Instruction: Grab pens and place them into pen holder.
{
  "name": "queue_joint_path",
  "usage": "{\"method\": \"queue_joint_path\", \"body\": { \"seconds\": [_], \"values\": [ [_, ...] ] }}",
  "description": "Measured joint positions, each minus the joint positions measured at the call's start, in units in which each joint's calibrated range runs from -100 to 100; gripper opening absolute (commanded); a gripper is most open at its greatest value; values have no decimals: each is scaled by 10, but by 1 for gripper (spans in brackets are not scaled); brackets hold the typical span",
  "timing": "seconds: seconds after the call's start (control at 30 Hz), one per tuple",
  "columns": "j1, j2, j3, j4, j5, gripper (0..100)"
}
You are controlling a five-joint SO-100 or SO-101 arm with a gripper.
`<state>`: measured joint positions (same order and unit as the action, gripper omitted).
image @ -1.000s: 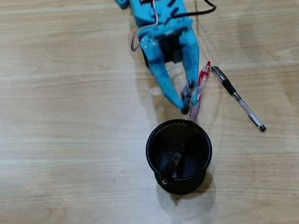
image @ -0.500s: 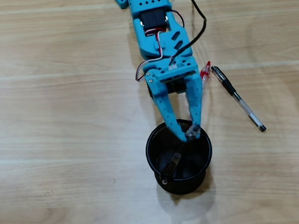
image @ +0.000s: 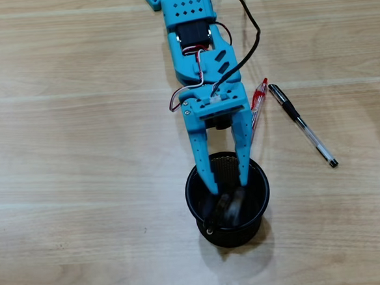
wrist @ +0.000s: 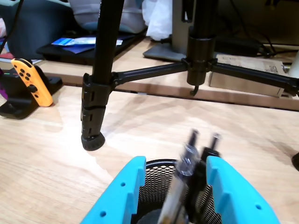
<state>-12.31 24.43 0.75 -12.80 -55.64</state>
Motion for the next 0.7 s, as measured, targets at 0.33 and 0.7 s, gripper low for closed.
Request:
{"method": "queue_joint_path", "body": {
  "seconds": [0.33, 0.7],
  "values": [
    [0, -19, 25, 0, 0, 2],
    [7, -243, 281, 0, 0, 2]
  ]
}}
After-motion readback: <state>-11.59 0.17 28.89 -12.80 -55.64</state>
